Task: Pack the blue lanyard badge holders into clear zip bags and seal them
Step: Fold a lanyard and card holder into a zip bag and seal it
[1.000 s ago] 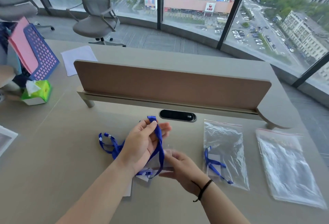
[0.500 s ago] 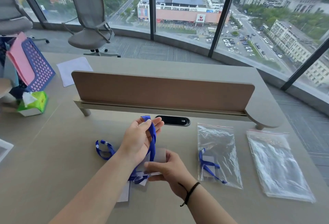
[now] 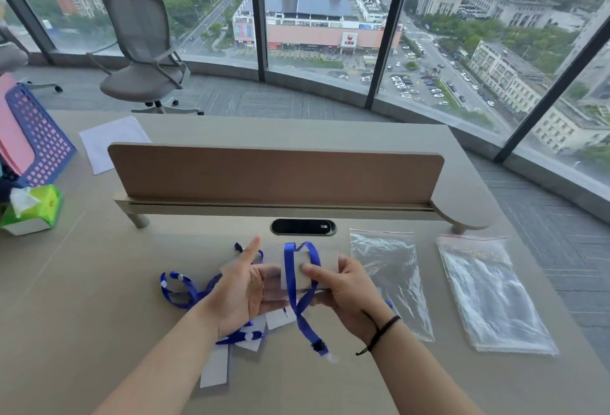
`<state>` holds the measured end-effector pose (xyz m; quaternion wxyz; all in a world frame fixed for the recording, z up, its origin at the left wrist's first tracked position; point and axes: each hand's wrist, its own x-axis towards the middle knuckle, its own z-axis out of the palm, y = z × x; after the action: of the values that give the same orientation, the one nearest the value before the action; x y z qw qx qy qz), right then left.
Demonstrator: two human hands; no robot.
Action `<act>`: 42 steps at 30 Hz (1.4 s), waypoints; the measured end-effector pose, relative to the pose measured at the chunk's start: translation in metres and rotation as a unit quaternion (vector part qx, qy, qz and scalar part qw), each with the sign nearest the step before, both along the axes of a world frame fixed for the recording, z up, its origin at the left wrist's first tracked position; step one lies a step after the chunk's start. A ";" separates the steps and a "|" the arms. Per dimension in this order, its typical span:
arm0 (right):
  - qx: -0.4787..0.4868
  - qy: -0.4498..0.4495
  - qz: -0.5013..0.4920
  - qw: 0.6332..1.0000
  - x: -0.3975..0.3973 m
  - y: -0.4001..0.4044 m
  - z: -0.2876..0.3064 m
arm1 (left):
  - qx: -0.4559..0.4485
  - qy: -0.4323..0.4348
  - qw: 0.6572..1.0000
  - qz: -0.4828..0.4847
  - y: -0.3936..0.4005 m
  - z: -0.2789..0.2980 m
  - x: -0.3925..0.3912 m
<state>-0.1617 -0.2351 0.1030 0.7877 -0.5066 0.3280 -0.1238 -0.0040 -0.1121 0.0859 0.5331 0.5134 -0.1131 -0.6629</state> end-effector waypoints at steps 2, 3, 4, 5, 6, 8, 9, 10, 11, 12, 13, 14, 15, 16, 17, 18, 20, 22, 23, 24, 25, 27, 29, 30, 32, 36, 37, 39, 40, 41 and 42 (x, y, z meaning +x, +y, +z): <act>0.011 0.000 -0.038 0.999 -0.002 -0.002 0.000 | -0.043 0.013 0.999 0.002 -0.005 0.000 -0.023; 0.018 0.000 -0.065 0.998 -0.004 -0.002 0.000 | -0.054 0.003 0.998 0.021 -0.009 -0.002 -0.036; 0.024 0.001 -0.092 0.995 -0.006 -0.002 0.000 | -0.058 -0.006 0.997 0.044 -0.014 -0.002 -0.049; 0.029 0.002 -0.118 0.993 -0.008 -0.002 -0.001 | -0.047 -0.024 0.996 0.071 -0.020 -0.004 -0.060; 0.036 0.004 -0.141 0.989 -0.011 -0.002 -0.002 | -0.034 -0.047 0.994 0.093 -0.025 -0.005 -0.070; 0.048 0.009 -0.174 0.984 -0.020 -0.006 -0.003 | -0.007 -0.106 0.988 0.110 -0.037 -0.008 -0.087; 0.057 0.012 -0.187 0.981 -0.025 -0.010 -0.005 | 0.000 -0.138 0.985 0.102 -0.043 -0.009 -0.093; 0.067 0.014 -0.202 0.977 -0.031 -0.014 -0.007 | 0.005 -0.168 0.982 0.087 -0.048 -0.009 -0.098; 0.071 0.017 -0.217 0.973 -0.037 -0.019 -0.010 | 0.007 -0.198 0.978 0.064 -0.054 -0.010 -0.102; 0.074 0.023 -0.234 0.969 -0.044 -0.024 -0.012 | 0.008 -0.228 0.973 0.036 -0.060 -0.009 -0.106; 0.071 0.032 -0.251 0.965 -0.051 -0.029 -0.013 | 0.013 -0.263 0.965 0.003 -0.066 -0.012 -0.109; 0.070 0.035 -0.266 0.961 -0.058 -0.035 -0.014 | 0.021 -0.298 0.954 -0.026 -0.072 -0.013 -0.112; 0.074 0.038 -0.277 0.957 -0.066 -0.041 -0.016 | 0.025 -0.320 0.946 -0.047 -0.078 -0.016 -0.116; 0.082 0.039 -0.287 0.954 -0.074 -0.046 -0.016 | 0.030 -0.325 0.944 -0.051 -0.085 -0.015 -0.119; 0.093 0.036 -0.296 0.950 -0.082 -0.053 -0.016 | 0.034 -0.309 0.950 -0.040 -0.092 -0.017 -0.123; 0.107 0.028 -0.308 0.945 -0.090 -0.059 -0.017 | 0.040 -0.263 0.964 -0.013 -0.099 -0.019 -0.127; 0.116 0.015 -0.324 0.939 -0.107 -0.069 -0.015 | 0.042 -0.115 0.991 0.044 -0.117 -0.022 -0.142; 0.079 0.013 -0.342 0.936 -0.120 -0.079 -0.016 | 0.058 -0.014 0.996 0.073 -0.140 -0.028 -0.163; 0.043 0.018 -0.344 0.938 -0.128 -0.084 -0.019 | 0.077 0.008 0.993 0.086 -0.153 -0.032 -0.175; 0.008 0.023 -0.336 0.942 -0.136 -0.089 -0.020 | 0.097 0.021 0.990 0.097 -0.166 -0.034 -0.187; -0.026 0.032 -0.322 0.946 -0.143 -0.095 -0.023 | 0.115 0.031 0.988 0.101 -0.180 -0.038 -0.197; -0.098 0.049 -0.306 0.946 -0.160 -0.106 -0.030 | 0.133 0.052 0.986 0.087 -0.205 -0.044 -0.215; -0.216 0.110 -0.289 0.926 -0.180 -0.120 -0.047 | 0.130 0.058 0.988 0.059 -0.229 -0.046 -0.231; -0.265 0.142 -0.272 0.914 -0.190 -0.128 -0.057 | 0.121 0.056 0.990 0.041 -0.240 -0.047 -0.239; -0.338 0.176 -0.235 0.894 -0.208 -0.145 -0.072 | 0.105 0.056 0.993 -0.001 -0.262 -0.048 -0.254; -0.480 0.233 -0.224 0.815 -0.234 -0.180 -0.103 | 0.089 0.069 0.993 -0.037 -0.305 -0.057 -0.275; -0.496 0.247 -0.217 0.803 -0.239 -0.189 -0.108 | 0.090 0.066 0.993 -0.040 -0.314 -0.059 -0.278; -0.513 0.256 -0.207 0.793 -0.246 -0.205 -0.119 | 0.102 0.069 0.991 -0.047 -0.331 -0.063 -0.283; -0.517 0.255 -0.203 0.791 -0.248 -0.214 -0.122 | 0.116 0.075 0.989 -0.046 -0.340 -0.066 -0.284; -0.522 0.258 -0.193 0.790 -0.249 -0.222 -0.124 | 0.132 0.085 0.987 -0.038 -0.348 -0.070 -0.286; -0.535 0.258 -0.184 0.783 -0.249 -0.229 -0.128 | 0.148 0.094 0.984 -0.022 -0.357 -0.078 -0.286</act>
<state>-0.4109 -0.4645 -0.0254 0.2383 -0.7899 0.4868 -0.2870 -0.2896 -0.4687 0.0076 0.4445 0.5195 0.0254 -0.7293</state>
